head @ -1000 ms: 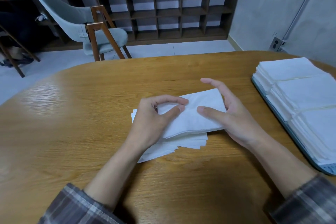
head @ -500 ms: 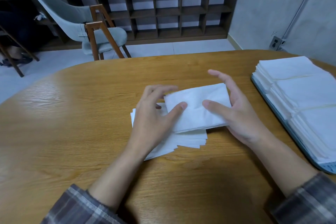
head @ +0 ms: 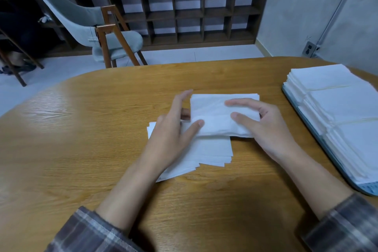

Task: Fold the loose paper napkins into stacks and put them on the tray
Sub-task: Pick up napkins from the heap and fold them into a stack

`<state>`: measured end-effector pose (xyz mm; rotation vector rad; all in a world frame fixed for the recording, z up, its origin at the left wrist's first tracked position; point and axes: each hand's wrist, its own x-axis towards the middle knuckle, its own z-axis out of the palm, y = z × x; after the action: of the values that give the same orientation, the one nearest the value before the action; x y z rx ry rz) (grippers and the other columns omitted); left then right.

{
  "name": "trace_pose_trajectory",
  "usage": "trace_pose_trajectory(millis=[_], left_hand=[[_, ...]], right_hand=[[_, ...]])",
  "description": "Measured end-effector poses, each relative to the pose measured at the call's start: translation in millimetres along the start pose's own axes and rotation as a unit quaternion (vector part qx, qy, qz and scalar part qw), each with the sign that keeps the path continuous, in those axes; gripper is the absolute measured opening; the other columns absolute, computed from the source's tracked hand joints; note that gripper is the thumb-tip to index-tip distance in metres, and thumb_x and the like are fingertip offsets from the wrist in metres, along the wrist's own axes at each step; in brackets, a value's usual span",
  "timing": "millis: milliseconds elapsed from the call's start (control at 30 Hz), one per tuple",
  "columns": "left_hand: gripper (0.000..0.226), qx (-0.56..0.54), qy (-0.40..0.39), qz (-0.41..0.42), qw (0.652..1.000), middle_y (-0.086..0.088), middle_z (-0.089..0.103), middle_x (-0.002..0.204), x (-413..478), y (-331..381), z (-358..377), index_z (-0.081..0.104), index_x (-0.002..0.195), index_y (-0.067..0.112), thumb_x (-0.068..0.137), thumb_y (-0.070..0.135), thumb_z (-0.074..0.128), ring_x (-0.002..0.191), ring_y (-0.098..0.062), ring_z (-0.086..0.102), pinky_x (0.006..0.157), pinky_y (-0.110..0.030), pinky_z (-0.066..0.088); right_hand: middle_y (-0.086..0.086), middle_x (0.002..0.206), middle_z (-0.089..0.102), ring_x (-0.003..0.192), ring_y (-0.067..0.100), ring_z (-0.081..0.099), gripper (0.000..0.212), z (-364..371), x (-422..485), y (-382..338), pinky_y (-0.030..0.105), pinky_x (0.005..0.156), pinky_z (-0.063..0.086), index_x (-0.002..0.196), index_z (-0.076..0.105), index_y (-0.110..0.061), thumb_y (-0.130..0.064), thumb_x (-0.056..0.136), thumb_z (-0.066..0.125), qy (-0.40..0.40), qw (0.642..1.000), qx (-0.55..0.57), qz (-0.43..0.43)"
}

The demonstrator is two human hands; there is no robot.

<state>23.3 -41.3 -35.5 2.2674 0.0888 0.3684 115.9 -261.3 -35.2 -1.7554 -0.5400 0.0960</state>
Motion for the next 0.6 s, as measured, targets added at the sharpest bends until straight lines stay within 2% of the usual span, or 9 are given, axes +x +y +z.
trace_pose_trajectory(millis=[33,100,167,233,333,433,600], left_hand=[[0.06,0.061,-0.03,0.007,0.998,0.019,0.068,0.113,0,-3,-1,0.041,0.149,0.044,0.098,0.038,0.072,0.105,-0.001,0.061,0.085,-0.014,0.044],[0.049,0.132,-0.061,0.026,0.989,0.016,0.068,0.121,3,-10,-3,0.055,0.14,0.038,0.096,0.036,0.075,0.114,-0.006,0.059,0.096,-0.025,0.044],[0.034,0.144,-0.061,0.047,0.987,0.015,0.07,0.12,4,-14,0,0.069,0.126,0.031,0.092,0.034,0.077,0.116,-0.007,0.061,0.102,-0.037,0.047],[0.032,0.134,-0.054,0.062,0.988,0.015,0.07,0.115,4,-15,3,0.073,0.12,0.029,0.09,0.034,0.08,0.111,-0.006,0.063,0.101,-0.042,0.049],[0.032,0.1,-0.066,0.071,0.99,0.012,0.068,0.107,5,-15,7,0.075,0.117,0.028,0.087,0.03,0.084,0.101,-0.006,0.064,0.095,-0.038,0.05],[0.028,0.076,-0.087,0.075,0.991,0.01,0.071,0.106,4,-13,9,0.077,0.115,0.027,0.087,0.027,0.085,0.1,-0.006,0.064,0.092,-0.031,0.049],[0.008,0.058,-0.041,0.097,0.993,0.015,0.072,0.101,3,-10,6,0.08,0.1,0.023,0.093,0.026,0.081,0.095,-0.002,0.065,0.085,-0.023,0.046]], right_hand=[[-0.027,0.116,0.075,0.12,-0.012,0.061,0.029,-2,2,2,0.004,0.1,0.039,0.112,0.08,-0.027,-0.003,0.098,0.069,0.033,0.999,-0.013,0.002],[-0.03,0.116,0.074,0.12,-0.014,0.059,0.032,-6,6,7,-0.001,0.098,0.037,0.111,0.08,-0.03,-0.003,0.098,0.068,0.085,0.996,-0.028,0.007],[-0.032,0.116,0.073,0.12,-0.014,0.058,0.032,-8,8,11,-0.001,0.098,0.036,0.11,0.08,-0.031,-0.004,0.097,0.069,0.106,0.994,-0.029,0.011],[-0.034,0.114,0.072,0.117,-0.017,0.058,0.032,-7,8,13,-0.002,0.095,0.036,0.11,0.081,-0.029,-0.003,0.097,0.068,0.107,0.994,-0.032,0.007],[-0.036,0.113,0.072,0.114,-0.019,0.058,0.032,-5,8,15,-0.003,0.09,0.036,0.111,0.081,-0.028,-0.002,0.097,0.068,0.099,0.994,-0.034,0.007],[-0.034,0.111,0.072,0.112,-0.022,0.058,0.032,-5,8,15,-0.005,0.088,0.035,0.112,0.081,-0.025,-0.001,0.097,0.067,0.099,0.994,-0.04,0.006],[-0.029,0.115,0.074,0.116,-0.017,0.059,0.033,-5,9,16,-0.003,0.09,0.036,0.111,0.081,-0.026,-0.001,0.097,0.066,0.103,0.994,-0.04,0.007]])
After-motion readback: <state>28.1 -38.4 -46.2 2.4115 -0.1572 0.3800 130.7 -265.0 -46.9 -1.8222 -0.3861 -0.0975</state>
